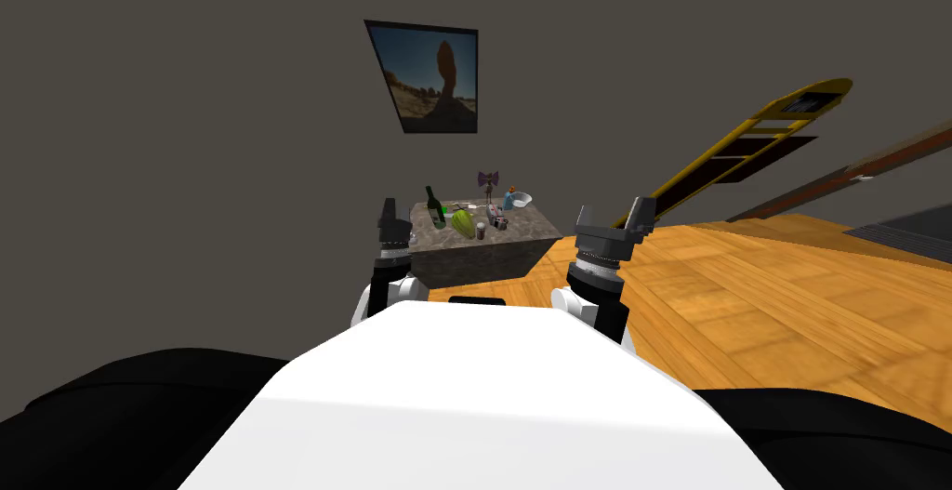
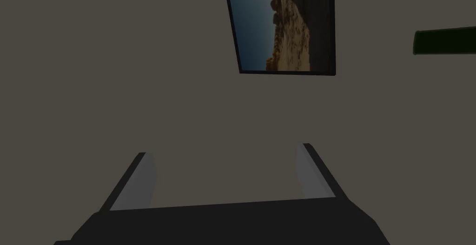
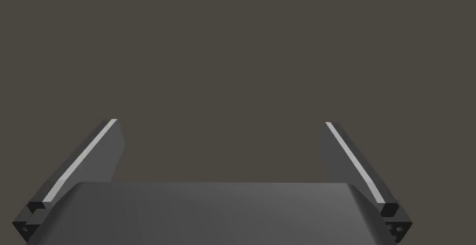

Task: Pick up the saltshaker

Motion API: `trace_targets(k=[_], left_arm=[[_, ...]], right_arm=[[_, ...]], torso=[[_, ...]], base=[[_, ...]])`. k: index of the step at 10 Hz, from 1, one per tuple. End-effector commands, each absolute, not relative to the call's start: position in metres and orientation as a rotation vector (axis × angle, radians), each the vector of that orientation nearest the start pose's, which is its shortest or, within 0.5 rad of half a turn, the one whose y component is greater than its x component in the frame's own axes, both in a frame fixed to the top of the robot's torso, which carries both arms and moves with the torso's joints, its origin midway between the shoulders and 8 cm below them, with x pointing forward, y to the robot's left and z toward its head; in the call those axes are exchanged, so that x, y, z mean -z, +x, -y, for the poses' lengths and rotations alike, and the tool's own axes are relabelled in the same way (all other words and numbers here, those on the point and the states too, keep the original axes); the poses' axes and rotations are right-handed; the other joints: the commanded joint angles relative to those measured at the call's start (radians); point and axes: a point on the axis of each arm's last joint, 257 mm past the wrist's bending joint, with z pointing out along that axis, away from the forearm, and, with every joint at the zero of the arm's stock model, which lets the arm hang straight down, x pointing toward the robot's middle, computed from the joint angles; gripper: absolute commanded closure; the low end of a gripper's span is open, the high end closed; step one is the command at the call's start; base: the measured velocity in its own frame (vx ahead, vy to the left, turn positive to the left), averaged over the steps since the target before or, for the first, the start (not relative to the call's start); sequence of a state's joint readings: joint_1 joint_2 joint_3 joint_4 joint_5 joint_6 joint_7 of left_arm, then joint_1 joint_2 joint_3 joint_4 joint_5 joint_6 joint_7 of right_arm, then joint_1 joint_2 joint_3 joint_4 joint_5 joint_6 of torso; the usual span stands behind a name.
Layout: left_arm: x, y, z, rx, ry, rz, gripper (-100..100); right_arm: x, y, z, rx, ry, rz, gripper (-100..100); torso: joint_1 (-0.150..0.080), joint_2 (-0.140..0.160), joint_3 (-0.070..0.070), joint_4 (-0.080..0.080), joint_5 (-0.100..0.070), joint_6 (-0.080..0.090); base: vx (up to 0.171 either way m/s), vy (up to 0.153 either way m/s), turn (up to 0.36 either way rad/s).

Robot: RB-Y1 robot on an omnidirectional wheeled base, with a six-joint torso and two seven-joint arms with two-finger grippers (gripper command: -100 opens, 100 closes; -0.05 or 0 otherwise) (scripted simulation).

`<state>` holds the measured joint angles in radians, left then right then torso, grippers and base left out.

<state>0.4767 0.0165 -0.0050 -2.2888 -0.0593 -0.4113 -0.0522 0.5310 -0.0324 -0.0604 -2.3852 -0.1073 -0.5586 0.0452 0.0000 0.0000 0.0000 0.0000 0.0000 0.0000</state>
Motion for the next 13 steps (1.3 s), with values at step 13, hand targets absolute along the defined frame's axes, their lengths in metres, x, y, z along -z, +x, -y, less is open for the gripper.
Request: trace_targets(k=[13], left_arm=[[0.117, 0.376, -0.318, 0.841, -0.606, -1.061, -100]], right_arm=[[-0.073, 0.303, 0.301, -1.29, 0.561, -0.491, 0]], torso=[[0.002, 0.008, 0.005, 0.002, 0.0, 0.0]], base=[[-0.084, 0.026, 0.107]])
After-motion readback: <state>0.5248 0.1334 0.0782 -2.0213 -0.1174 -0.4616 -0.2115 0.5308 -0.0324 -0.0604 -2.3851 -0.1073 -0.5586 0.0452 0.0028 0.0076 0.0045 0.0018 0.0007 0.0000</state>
